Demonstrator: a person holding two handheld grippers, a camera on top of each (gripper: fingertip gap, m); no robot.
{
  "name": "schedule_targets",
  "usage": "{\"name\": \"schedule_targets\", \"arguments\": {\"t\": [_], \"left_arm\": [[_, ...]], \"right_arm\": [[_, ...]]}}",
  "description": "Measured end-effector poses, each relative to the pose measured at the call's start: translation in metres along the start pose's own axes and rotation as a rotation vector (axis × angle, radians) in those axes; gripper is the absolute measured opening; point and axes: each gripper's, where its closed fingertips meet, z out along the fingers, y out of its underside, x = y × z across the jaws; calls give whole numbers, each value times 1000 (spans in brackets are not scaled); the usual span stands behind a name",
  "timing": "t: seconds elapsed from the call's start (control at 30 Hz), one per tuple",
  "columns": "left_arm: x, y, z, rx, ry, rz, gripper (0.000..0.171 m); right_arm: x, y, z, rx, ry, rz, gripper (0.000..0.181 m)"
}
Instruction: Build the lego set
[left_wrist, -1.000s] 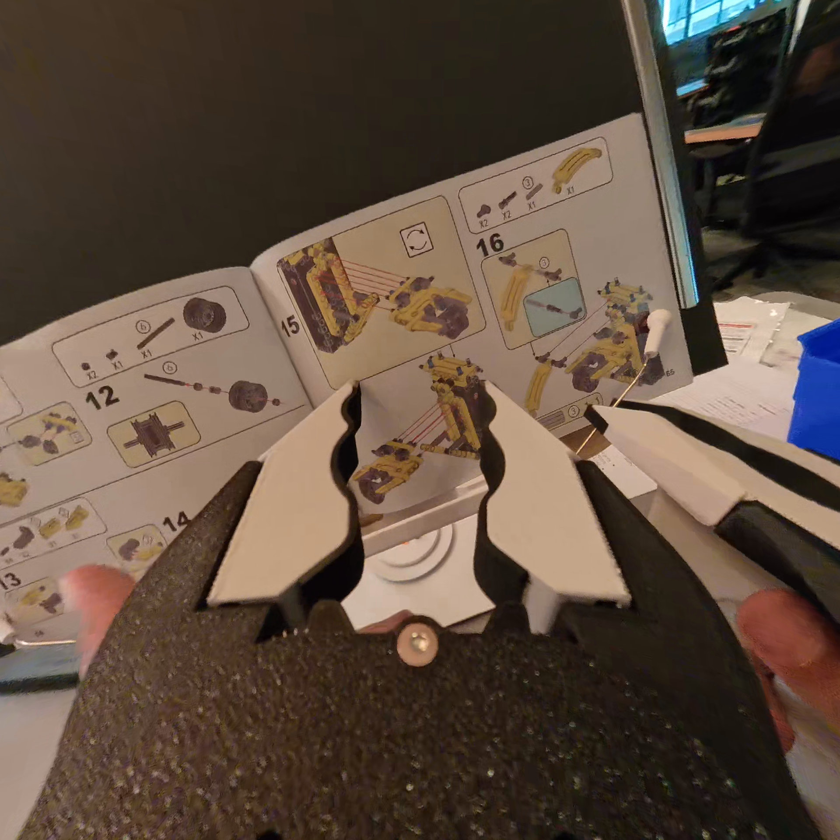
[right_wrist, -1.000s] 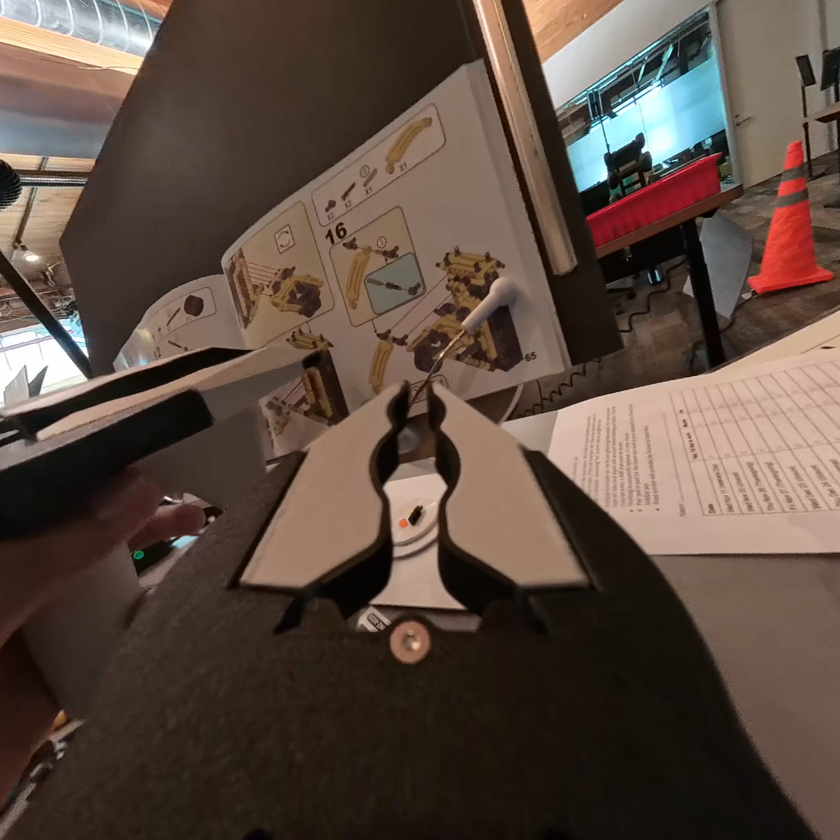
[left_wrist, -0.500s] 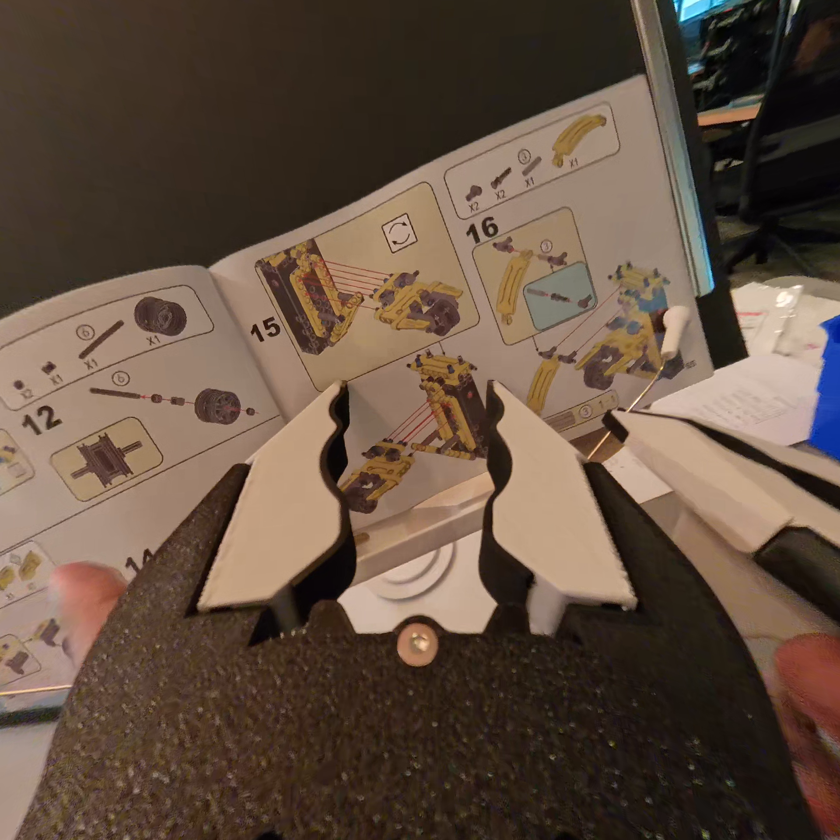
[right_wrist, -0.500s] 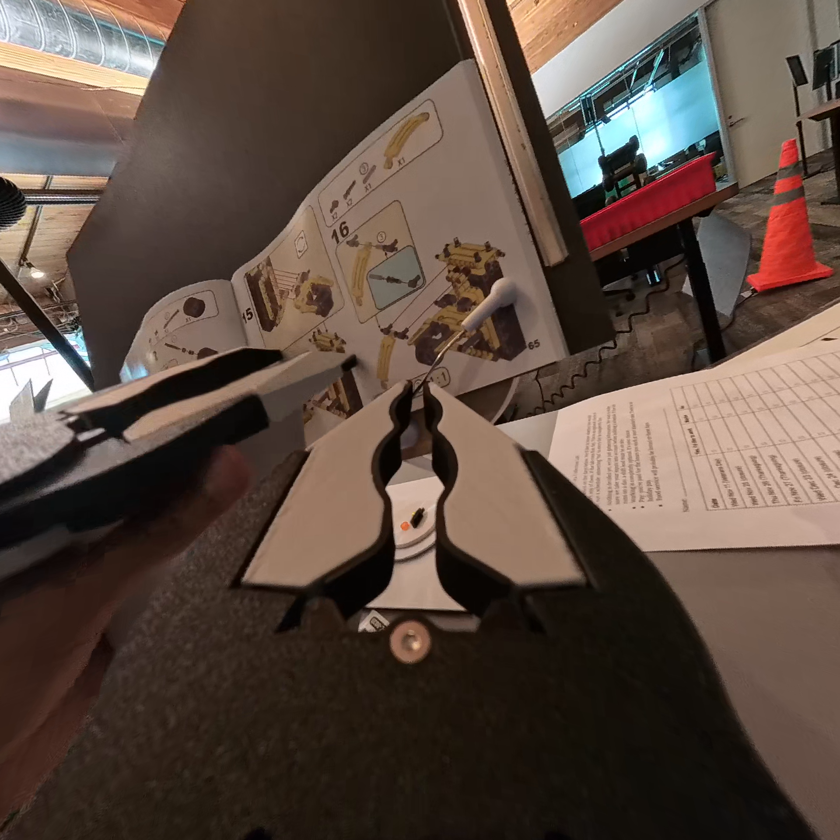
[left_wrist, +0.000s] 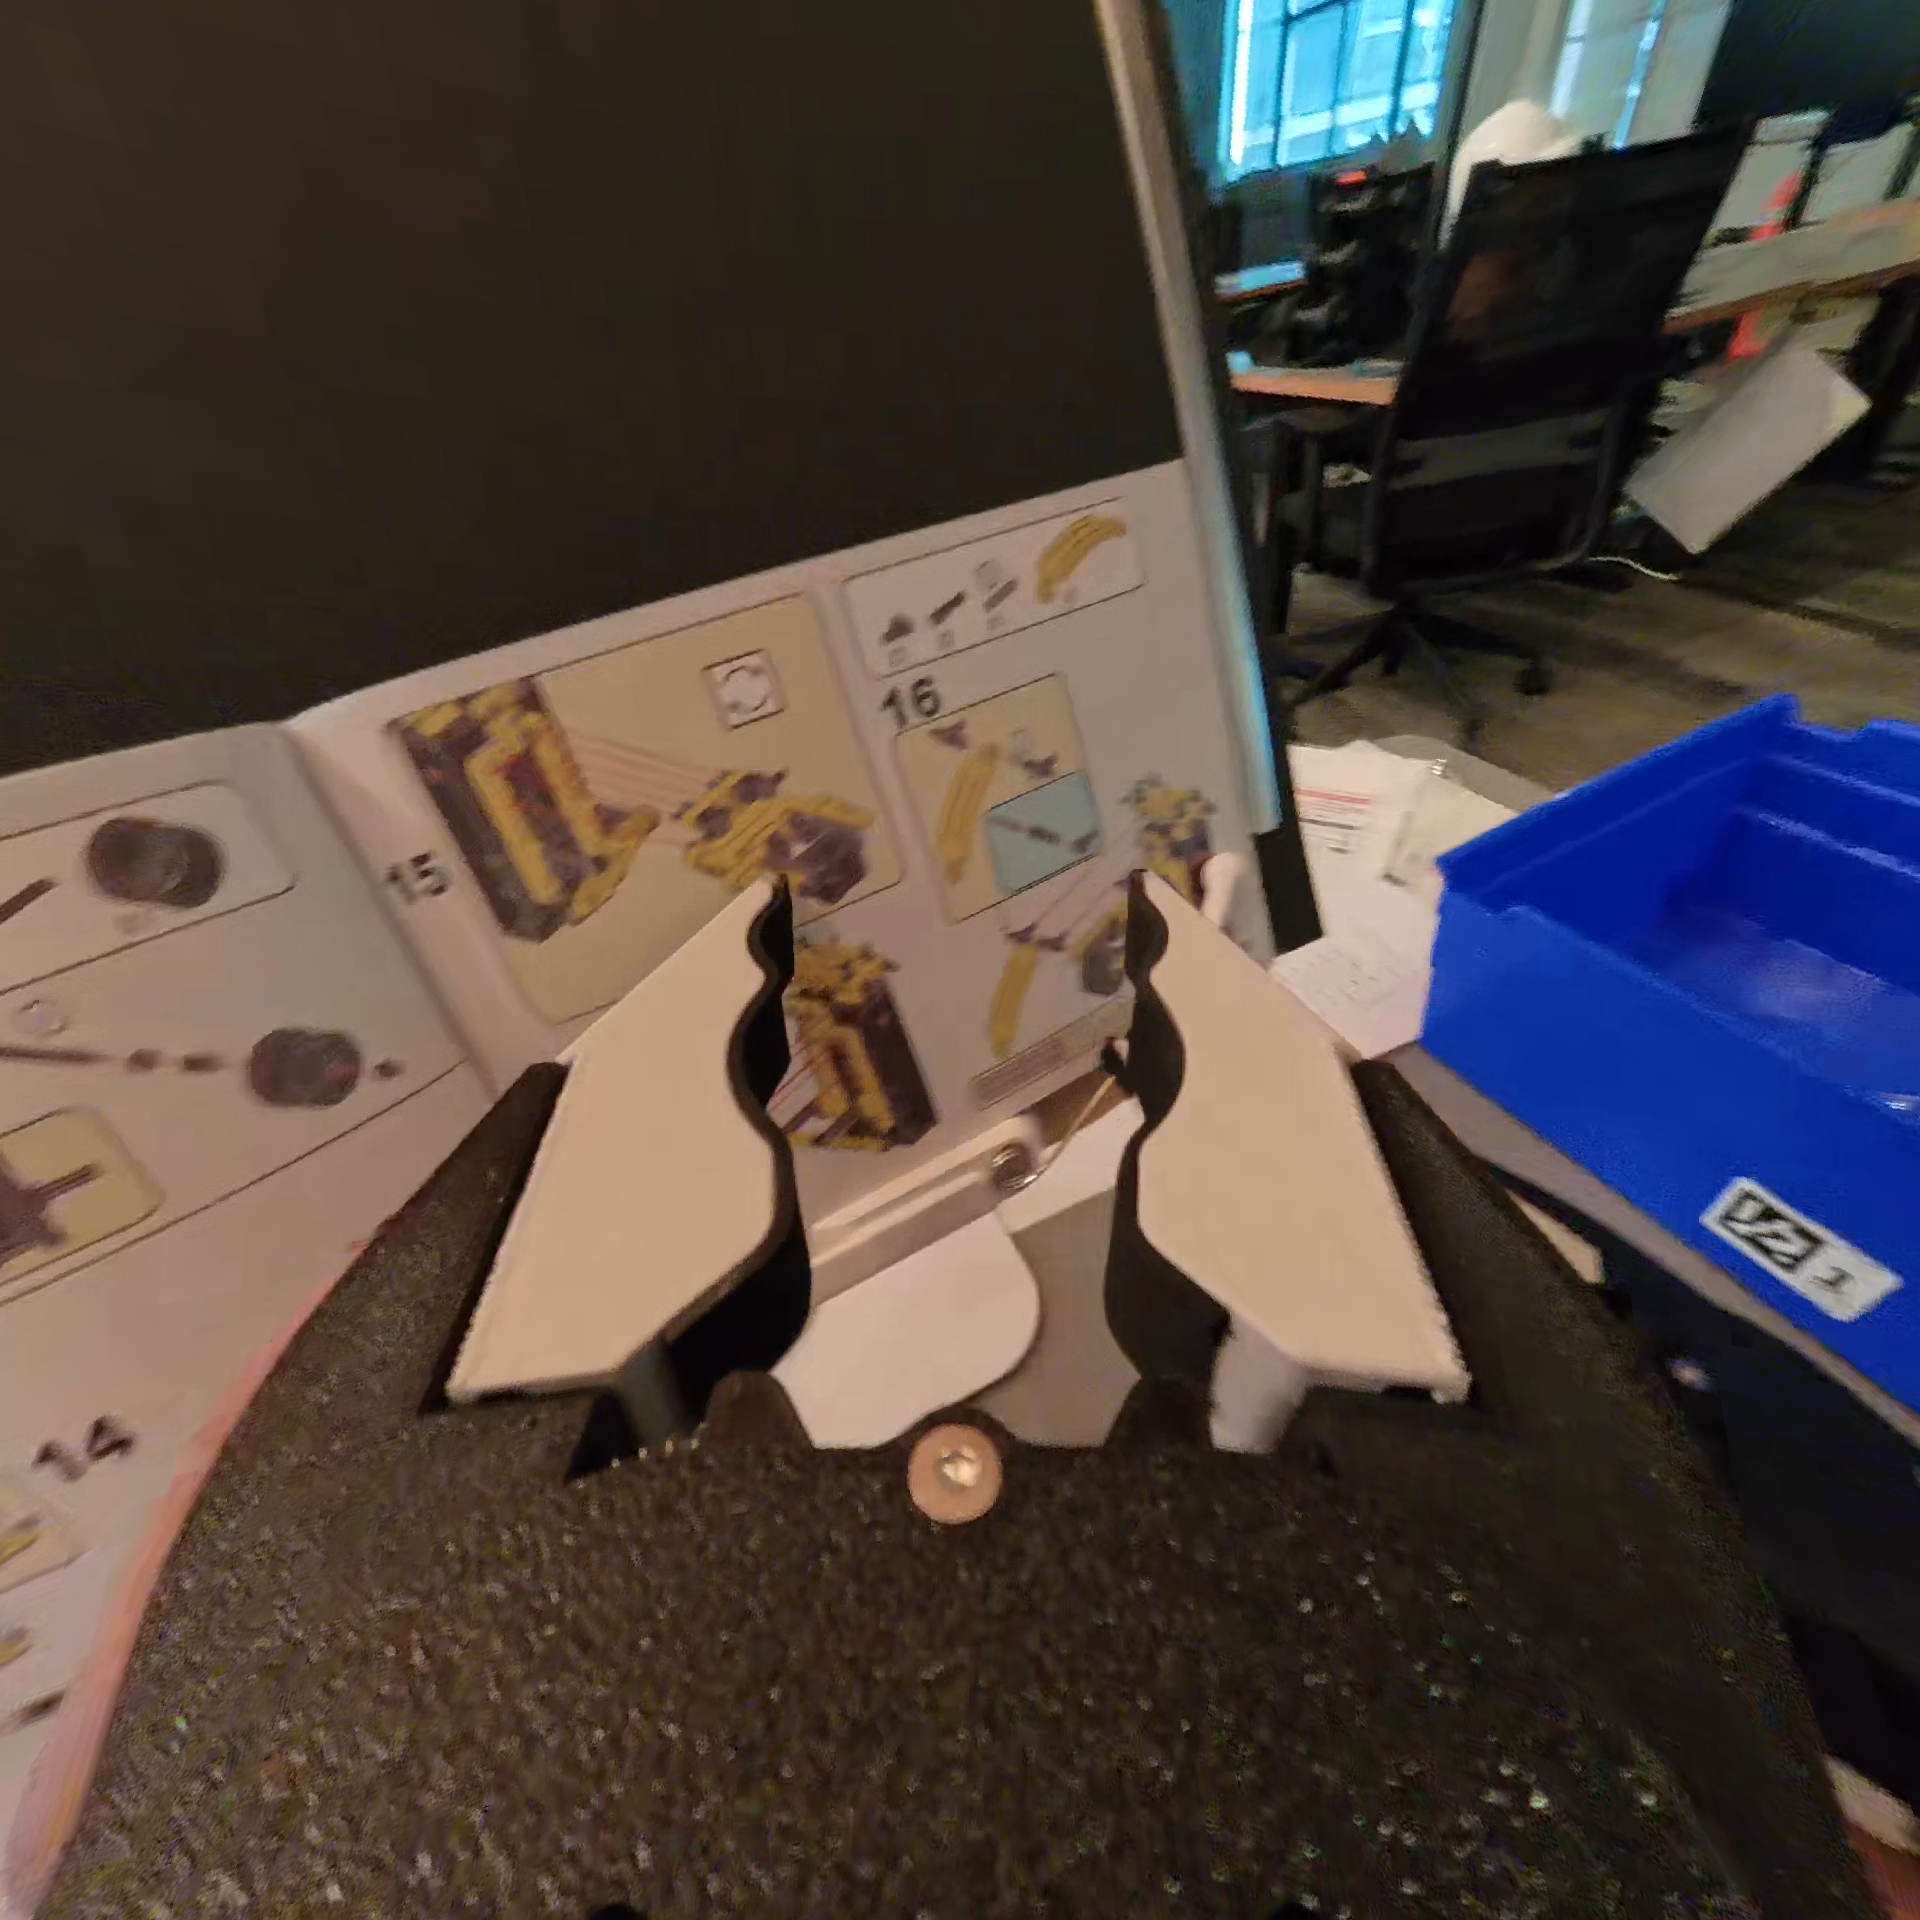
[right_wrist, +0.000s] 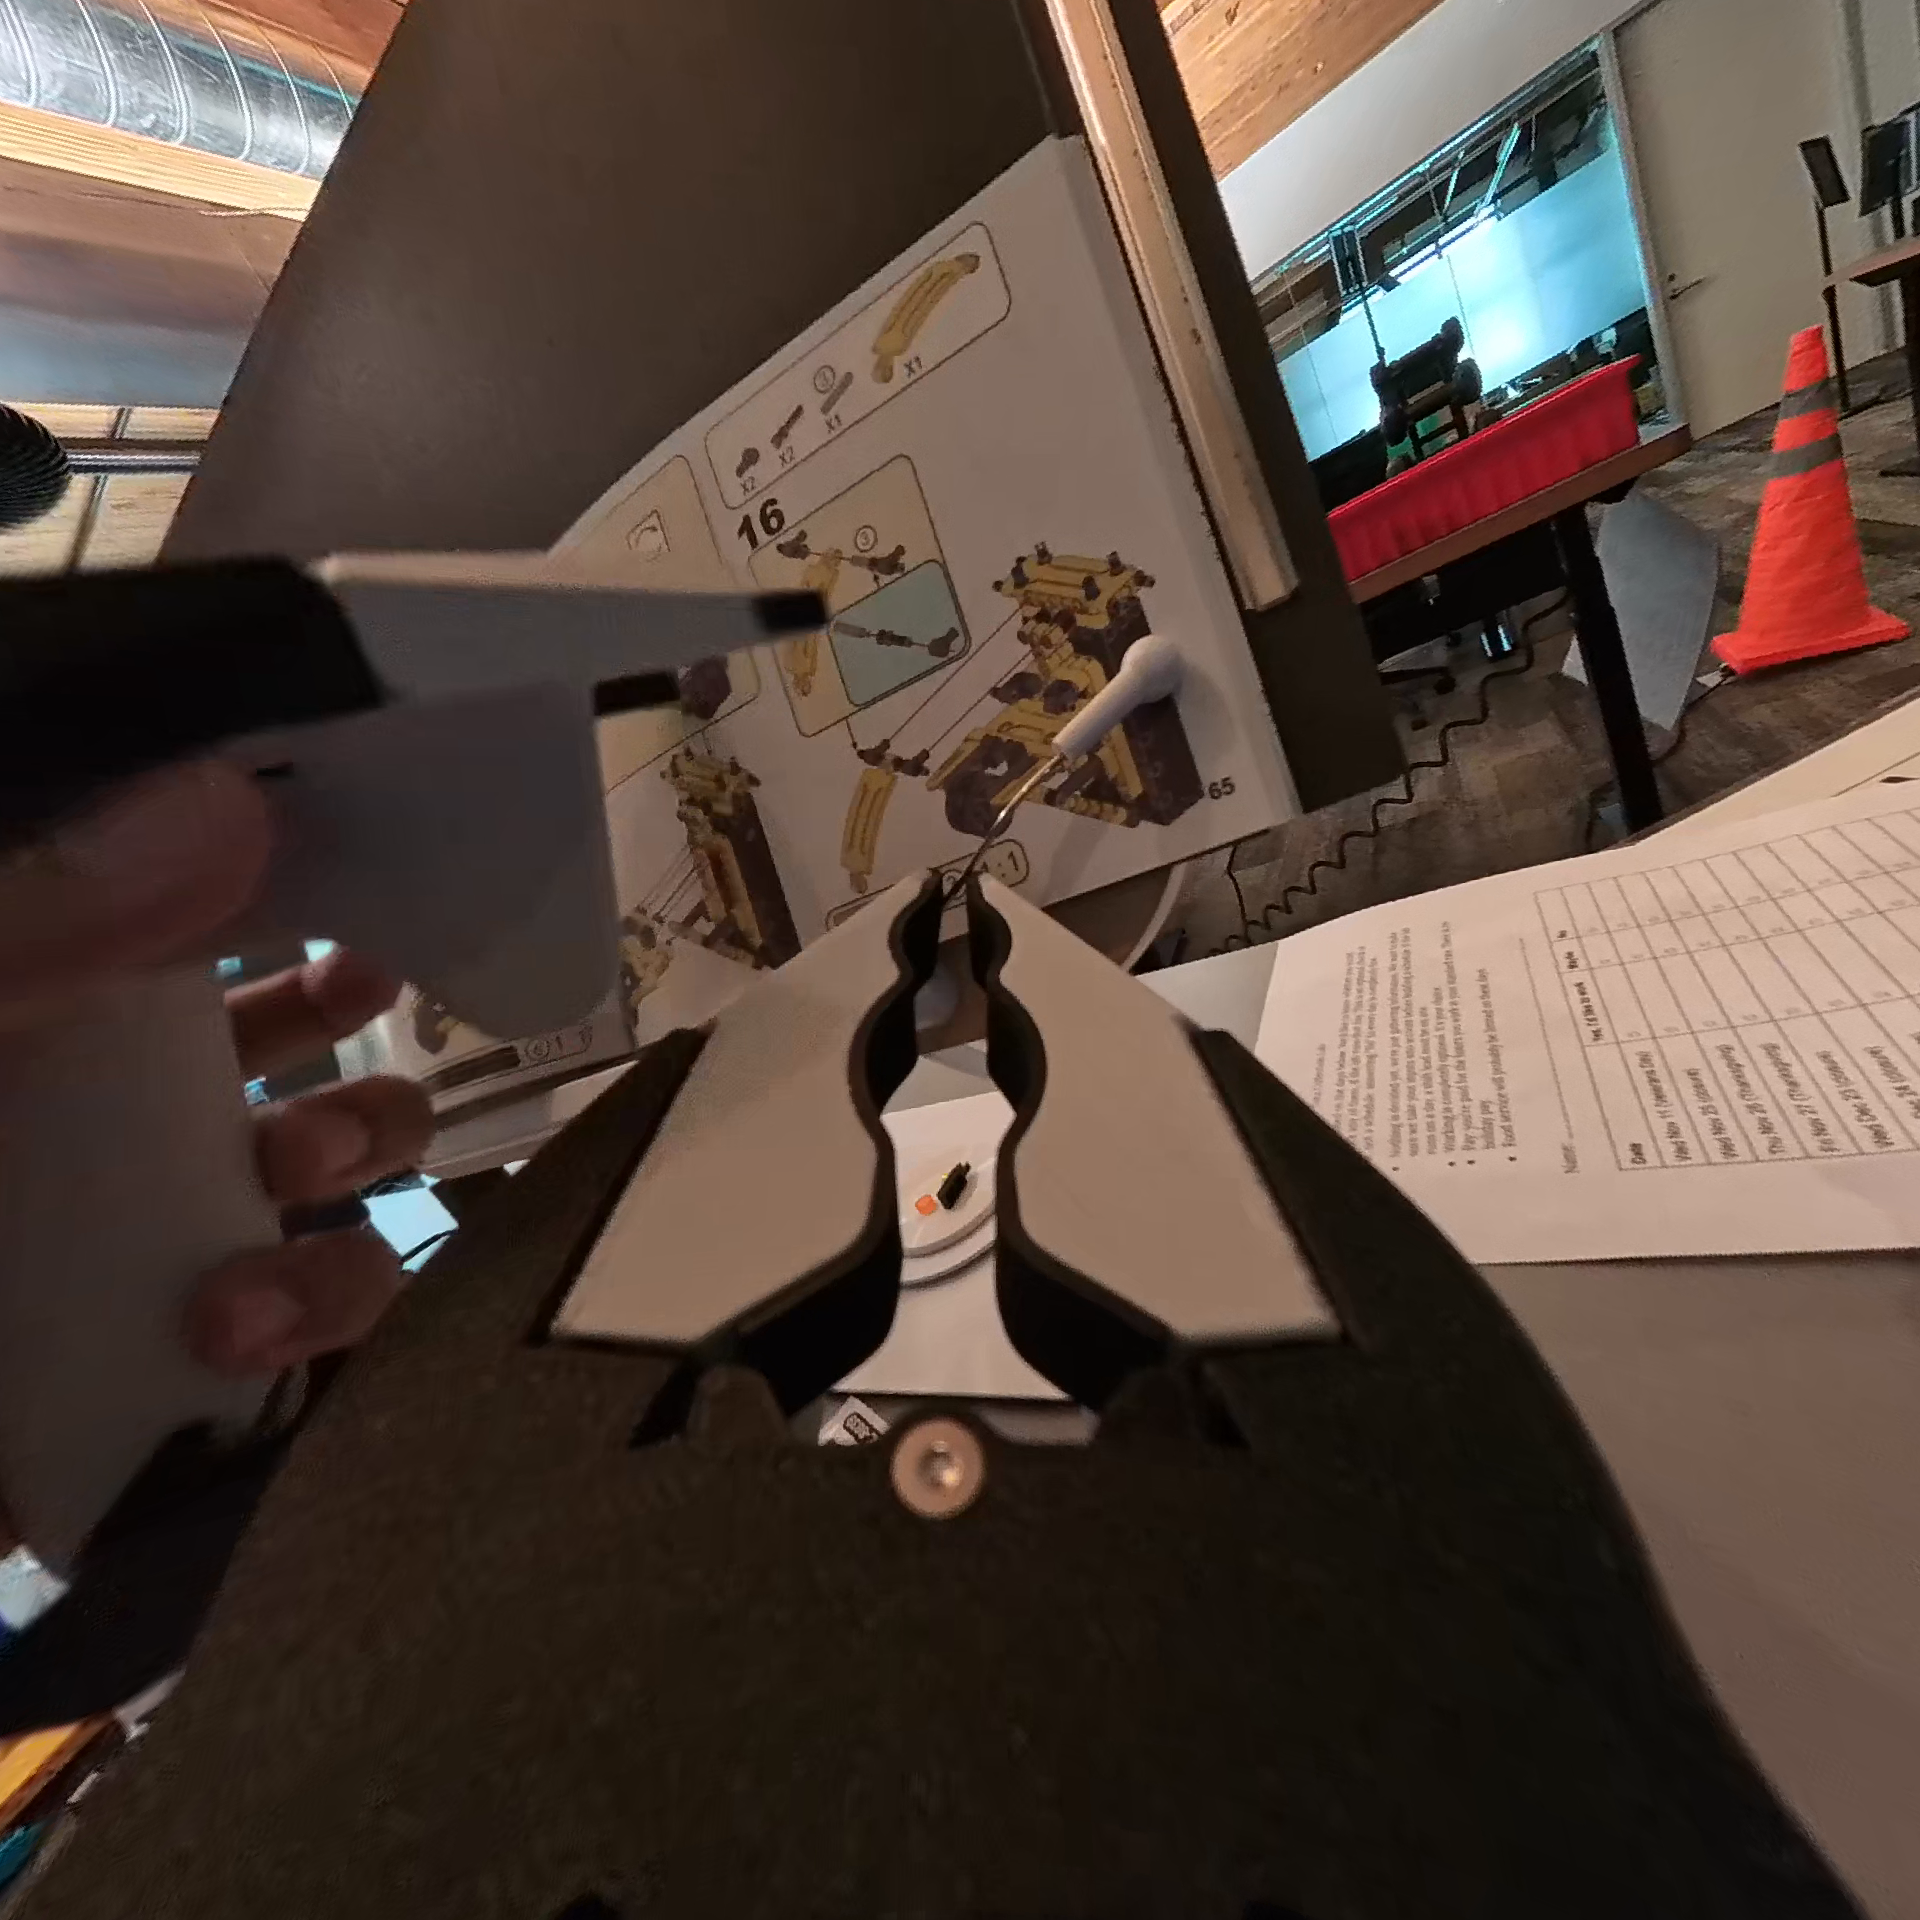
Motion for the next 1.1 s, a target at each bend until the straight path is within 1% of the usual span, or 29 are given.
{"name": "schedule_targets", "arguments": {"t": [0.07,0.13,0.2,0.27,0.3,0.37,0.43,0.47,0.53,0.57,0.67,0.77,0.83,0.87,0.93,1.0,1.1], "left_arm": [[7,-3,9,-52,-5,29,64],[2,-8,19,-74,-93,118,64],[-1,-15,28,-60,-172,184,64],[-4,-12,36,-62,-237,218,66],[-3,-12,38,-41,-258,236,66],[-3,-11,38,-5,-272,234,66],[-4,-9,37,-15,-280,242,62],[-5,-7,37,-42,-283,256,56],[-8,-5,36,-87,-283,266,38],[-12,-6,35,-94,-289,275,29],[-27,-4,32,-86,-308,273,0],[-30,-3,30,-100,-292,261,0],[-30,-2,29,-115,-290,256,0],[-31,-2,28,-117,-291,248,0],[-35,0,26,-126,-301,246,0],[-40,2,23,-124,-311,254,0],[-53,4,15,-125,-354,260,0]], "right_arm": [[0,0,0,0,-2,5,4],[0,0,0,-2,-5,5,4],[0,0,0,-6,-8,1,4],[0,0,0,-13,-7,-2,4],[0,0,0,-17,-3,-6,4],[2,0,0,-21,4,-10,4],[2,0,0,-23,1,4,4],[2,0,0,-24,0,10,4],[3,0,0,-28,3,5,3],[5,-2,-1,-23,12,-4,0],[12,-14,-6,29,53,-6,0],[14,-9,-5,1,41,16,0],[9,-9,-5,8,9,35,0],[5,-12,-6,27,-14,51,5],[-1,-20,-7,69,-44,72,29],[2,-21,-7,66,-25,70,32],[4,-13,-2,25,-9,95,33]]}}
